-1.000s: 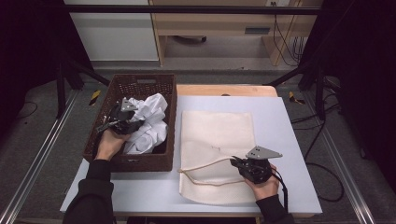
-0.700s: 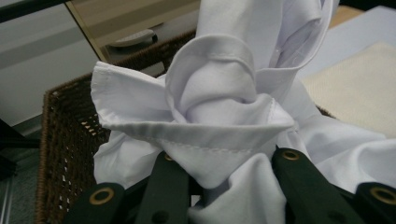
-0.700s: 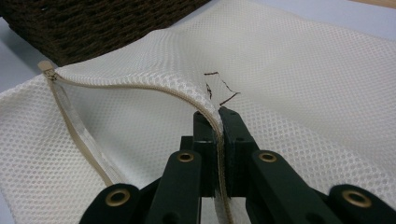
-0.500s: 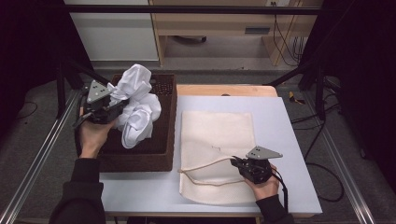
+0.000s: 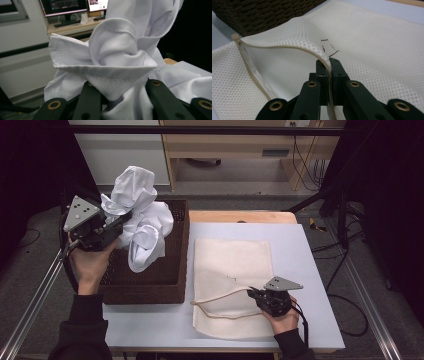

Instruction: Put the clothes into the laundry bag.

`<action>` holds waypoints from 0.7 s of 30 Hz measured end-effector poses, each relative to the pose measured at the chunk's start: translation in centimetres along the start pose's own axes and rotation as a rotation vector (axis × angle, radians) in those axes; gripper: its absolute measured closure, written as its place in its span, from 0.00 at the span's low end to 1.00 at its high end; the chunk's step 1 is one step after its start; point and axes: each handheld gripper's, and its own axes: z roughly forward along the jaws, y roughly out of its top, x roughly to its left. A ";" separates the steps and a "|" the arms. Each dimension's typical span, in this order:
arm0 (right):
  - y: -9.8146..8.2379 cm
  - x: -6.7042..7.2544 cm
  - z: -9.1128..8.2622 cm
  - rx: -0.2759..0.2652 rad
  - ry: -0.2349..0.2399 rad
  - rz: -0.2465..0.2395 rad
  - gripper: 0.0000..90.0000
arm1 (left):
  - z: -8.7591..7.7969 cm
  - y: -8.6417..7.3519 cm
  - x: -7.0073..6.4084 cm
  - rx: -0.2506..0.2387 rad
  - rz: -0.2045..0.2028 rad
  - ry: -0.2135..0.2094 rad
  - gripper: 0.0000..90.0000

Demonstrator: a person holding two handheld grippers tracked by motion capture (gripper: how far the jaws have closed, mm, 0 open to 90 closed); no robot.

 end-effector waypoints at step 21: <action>0.5 -0.3 -0.1 -0.029 -0.014 0.016 0.97 | -2.4 4.6 -9.7 -0.141 0.063 -0.226 0.82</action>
